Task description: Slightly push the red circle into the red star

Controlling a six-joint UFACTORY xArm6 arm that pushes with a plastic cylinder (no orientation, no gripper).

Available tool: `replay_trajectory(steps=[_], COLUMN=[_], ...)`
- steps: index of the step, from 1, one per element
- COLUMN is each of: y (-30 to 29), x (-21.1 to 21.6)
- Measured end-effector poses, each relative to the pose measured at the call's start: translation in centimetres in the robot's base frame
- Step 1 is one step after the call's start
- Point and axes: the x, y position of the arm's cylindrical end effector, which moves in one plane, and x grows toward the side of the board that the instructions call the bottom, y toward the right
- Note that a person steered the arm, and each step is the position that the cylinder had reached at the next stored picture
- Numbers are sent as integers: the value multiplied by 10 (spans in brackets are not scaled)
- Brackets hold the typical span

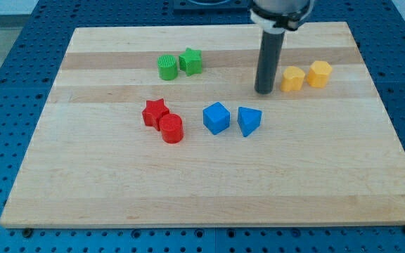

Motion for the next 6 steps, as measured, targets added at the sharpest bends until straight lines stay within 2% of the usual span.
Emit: replay_trajectory(steps=[2,3,4,5,6], y=[26,15,-31,-97,-149], x=[46,93,117,115,82])
